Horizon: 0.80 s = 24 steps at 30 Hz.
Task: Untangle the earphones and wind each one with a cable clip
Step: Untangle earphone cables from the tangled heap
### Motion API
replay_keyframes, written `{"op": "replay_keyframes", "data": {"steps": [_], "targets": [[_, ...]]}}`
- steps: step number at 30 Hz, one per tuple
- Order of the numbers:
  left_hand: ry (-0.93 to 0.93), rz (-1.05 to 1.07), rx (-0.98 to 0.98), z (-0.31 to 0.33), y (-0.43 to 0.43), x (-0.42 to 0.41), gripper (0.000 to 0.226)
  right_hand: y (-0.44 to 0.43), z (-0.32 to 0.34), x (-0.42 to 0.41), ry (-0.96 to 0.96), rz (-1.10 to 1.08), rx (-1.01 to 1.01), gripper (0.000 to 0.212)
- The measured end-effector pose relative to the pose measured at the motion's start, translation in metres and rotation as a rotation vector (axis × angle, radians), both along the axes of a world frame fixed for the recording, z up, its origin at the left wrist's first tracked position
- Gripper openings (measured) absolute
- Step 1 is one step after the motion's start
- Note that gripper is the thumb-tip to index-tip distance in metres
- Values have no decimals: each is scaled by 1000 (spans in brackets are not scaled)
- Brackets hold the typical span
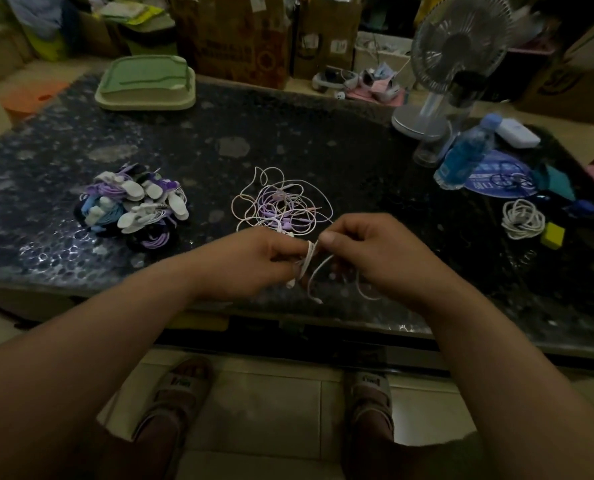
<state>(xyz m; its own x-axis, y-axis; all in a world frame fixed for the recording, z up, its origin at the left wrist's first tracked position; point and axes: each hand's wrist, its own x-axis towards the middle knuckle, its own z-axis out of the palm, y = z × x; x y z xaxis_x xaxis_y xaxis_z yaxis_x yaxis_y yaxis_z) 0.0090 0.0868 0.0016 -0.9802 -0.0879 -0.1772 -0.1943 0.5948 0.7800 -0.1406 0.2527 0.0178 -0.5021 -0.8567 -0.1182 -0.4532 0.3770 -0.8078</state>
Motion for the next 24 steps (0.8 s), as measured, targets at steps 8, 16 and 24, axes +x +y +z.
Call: {"op": "replay_keyframes", "data": {"steps": [8, 16, 24], "targets": [[-38, -41, 448, 4, -2, 2, 43, 2, 1, -9, -319, -91, -119, 18], [196, 283, 927, 12, -13, -1, 48, -3, -10, -1, -364, -22, -111, 18], [303, 487, 600, 0, -13, -10, 42, -16, -20, 29, 64, 160, 53, 21]]}}
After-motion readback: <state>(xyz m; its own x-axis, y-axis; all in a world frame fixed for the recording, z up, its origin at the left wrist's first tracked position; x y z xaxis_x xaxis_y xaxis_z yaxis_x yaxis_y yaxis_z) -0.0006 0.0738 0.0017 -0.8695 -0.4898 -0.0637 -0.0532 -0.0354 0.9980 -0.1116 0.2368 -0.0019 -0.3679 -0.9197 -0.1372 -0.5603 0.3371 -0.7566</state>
